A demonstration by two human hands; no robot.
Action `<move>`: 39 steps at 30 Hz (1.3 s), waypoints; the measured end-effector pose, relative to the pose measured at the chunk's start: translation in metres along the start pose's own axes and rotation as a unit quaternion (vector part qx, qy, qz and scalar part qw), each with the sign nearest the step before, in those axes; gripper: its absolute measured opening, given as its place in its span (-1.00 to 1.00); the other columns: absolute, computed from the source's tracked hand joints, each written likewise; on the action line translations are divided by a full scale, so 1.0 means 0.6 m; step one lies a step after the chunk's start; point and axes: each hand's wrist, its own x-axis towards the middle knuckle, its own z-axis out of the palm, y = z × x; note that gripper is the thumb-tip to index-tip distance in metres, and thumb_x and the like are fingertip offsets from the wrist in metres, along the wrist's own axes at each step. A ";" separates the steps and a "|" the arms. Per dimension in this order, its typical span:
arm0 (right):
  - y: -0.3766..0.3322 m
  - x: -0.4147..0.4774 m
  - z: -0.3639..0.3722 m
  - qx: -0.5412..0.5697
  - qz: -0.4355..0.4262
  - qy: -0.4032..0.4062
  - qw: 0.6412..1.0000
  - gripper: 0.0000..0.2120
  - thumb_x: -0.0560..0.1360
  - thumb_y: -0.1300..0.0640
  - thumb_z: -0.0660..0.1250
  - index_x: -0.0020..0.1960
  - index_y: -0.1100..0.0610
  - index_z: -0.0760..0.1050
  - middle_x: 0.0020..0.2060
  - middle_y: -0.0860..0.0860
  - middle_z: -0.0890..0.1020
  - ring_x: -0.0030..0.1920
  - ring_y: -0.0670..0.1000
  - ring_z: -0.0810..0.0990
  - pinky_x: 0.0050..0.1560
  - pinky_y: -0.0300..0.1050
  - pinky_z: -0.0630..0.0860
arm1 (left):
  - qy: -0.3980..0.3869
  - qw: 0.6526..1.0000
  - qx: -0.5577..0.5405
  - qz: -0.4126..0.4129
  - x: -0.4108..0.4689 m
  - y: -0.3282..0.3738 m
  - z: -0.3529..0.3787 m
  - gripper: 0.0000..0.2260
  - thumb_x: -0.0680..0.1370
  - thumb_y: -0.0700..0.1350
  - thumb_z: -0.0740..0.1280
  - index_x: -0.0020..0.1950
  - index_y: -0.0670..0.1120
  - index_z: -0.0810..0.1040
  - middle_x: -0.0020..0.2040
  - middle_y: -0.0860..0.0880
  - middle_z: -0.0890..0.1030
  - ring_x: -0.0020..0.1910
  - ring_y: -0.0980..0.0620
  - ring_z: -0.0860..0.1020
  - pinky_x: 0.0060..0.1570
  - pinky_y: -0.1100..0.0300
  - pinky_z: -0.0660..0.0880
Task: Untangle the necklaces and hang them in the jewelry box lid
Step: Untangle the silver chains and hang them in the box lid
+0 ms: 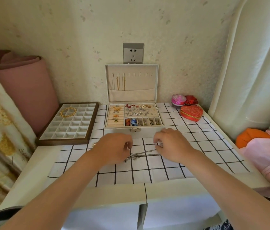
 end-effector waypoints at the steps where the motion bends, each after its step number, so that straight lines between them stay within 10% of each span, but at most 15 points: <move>1: -0.011 0.001 0.000 0.036 -0.029 0.003 0.999 -0.88 0.51 0.03 0.34 0.02 -0.03 0.61 -0.08 -0.11 0.56 0.02 -0.01 0.53 -0.02 -0.11 0.42 | -0.009 1.000 0.007 0.004 -0.003 0.008 -0.002 -0.93 0.50 0.04 0.38 -0.04 0.14 0.55 -0.09 0.16 0.59 -0.06 0.13 0.54 -0.02 0.19 0.52; 5: -0.048 0.002 0.007 0.095 -0.081 -0.049 0.991 -0.89 0.49 0.01 0.40 -0.05 -0.03 0.69 -0.17 -0.18 0.54 -0.12 -0.13 0.52 -0.10 -0.18 0.46 | -0.035 0.997 0.066 0.014 -0.004 0.020 0.010 -0.77 0.46 0.22 0.39 -0.01 0.12 0.63 -0.09 0.16 0.59 -0.08 0.14 0.52 -0.10 0.21 0.44; 12: -0.060 0.007 0.012 0.078 -0.084 -0.087 0.990 -0.87 0.55 0.10 0.34 -0.05 0.10 0.65 -0.11 -0.07 0.60 -0.12 -0.08 0.50 -0.10 -0.18 0.43 | -0.028 0.996 0.072 0.035 -0.003 0.009 0.021 -0.86 0.61 -0.05 0.27 0.07 0.06 0.62 0.01 0.11 0.58 0.03 0.07 0.51 0.00 0.22 0.39; 18: -0.063 0.008 -0.003 0.335 0.091 -0.104 0.932 -0.85 0.64 0.10 0.13 -0.08 0.01 0.42 -0.12 -0.02 0.65 -0.09 0.03 0.62 -0.02 -0.03 0.56 | -0.038 0.937 -0.324 -0.124 -0.008 0.009 0.004 -0.86 0.69 -0.13 0.13 -0.02 -0.02 0.43 -0.07 0.01 0.63 -0.23 0.21 0.55 -0.28 0.31 0.41; 23: -0.064 0.014 -0.015 0.485 0.162 -0.111 0.852 -0.83 0.68 0.10 0.05 0.02 0.10 0.38 -0.26 0.11 0.63 -0.41 0.02 0.52 -0.28 -0.09 0.51 | -0.057 0.851 -0.497 -0.156 0.000 0.004 0.005 -0.84 0.69 -0.18 0.10 -0.05 -0.08 0.41 -0.39 -0.01 0.61 -0.21 -0.01 0.61 0.17 -0.03 0.46; 30: -0.041 0.013 -0.029 0.373 0.156 -0.183 0.896 -0.80 0.58 0.11 0.17 -0.18 0.09 0.47 -0.42 -0.04 0.42 -0.47 -0.06 0.29 -0.49 -0.25 0.16 | -0.039 0.947 -0.276 -0.157 -0.006 -0.010 -0.017 -0.87 0.63 -0.11 0.18 -0.07 -0.01 0.48 -0.25 -0.01 0.56 -0.33 0.07 0.53 -0.29 0.05 0.52; 39: -0.044 0.005 -0.039 0.219 0.033 -0.330 0.917 -0.95 0.39 0.06 0.48 -0.25 -0.02 0.67 -0.25 -0.13 0.69 -0.22 -0.21 0.59 -0.03 -0.17 0.57 | -0.152 0.985 -0.008 -0.082 -0.023 -0.016 -0.036 -0.94 0.55 0.08 0.35 -0.02 0.14 0.53 -0.17 0.19 0.47 -0.18 0.19 0.45 -0.28 0.28 0.34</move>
